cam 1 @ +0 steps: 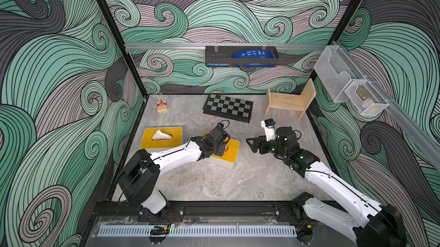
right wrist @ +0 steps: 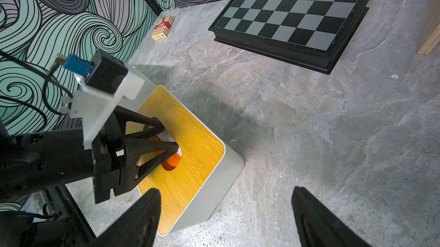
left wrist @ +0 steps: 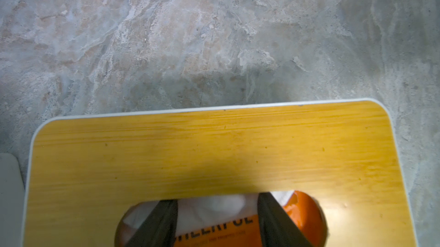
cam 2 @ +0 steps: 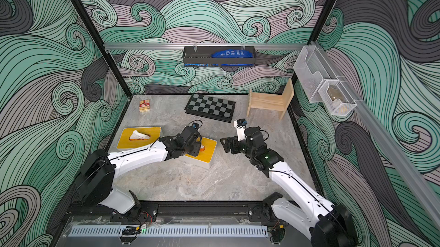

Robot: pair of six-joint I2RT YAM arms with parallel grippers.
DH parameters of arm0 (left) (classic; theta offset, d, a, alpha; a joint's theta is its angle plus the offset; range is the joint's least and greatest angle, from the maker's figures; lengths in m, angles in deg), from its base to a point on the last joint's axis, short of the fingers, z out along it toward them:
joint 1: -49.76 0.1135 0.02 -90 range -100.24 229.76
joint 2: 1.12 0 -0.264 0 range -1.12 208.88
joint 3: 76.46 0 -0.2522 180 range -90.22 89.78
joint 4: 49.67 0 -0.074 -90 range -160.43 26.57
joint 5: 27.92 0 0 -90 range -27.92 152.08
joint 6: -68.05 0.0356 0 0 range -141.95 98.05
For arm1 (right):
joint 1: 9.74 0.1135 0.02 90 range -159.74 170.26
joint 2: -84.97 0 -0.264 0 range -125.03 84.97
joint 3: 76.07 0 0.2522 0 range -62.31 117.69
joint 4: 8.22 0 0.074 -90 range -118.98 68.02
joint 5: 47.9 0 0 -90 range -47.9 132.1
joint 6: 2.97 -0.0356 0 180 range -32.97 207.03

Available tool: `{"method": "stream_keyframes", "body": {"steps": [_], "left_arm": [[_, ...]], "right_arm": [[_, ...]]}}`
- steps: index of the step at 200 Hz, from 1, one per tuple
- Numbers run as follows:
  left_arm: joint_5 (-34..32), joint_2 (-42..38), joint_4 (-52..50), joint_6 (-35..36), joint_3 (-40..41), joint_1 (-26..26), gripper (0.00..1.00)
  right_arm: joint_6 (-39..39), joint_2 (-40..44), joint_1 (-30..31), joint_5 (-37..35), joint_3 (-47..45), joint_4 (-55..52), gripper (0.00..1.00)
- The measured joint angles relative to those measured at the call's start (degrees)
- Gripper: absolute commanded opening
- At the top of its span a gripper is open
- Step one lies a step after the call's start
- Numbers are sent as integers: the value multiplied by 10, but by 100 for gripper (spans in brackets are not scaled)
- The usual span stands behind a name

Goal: Put the tissue paper into the tissue box
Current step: Pull the paper towel from the tissue box.

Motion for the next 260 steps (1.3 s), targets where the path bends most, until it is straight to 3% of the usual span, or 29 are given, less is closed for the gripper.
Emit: {"method": "stream_keyframes", "body": {"steps": [61,179,260], "left_arm": [[-4,33,-19,-1,-35,0,52],[4,61,-23,-3,-62,-7,0],[-13,-10,-26,-4,2,-6,0]], "right_arm": [[4,2,0,0,0,0,90],[12,21,-2,2,-3,0,91],[15,21,-4,2,-5,0,91]]}}
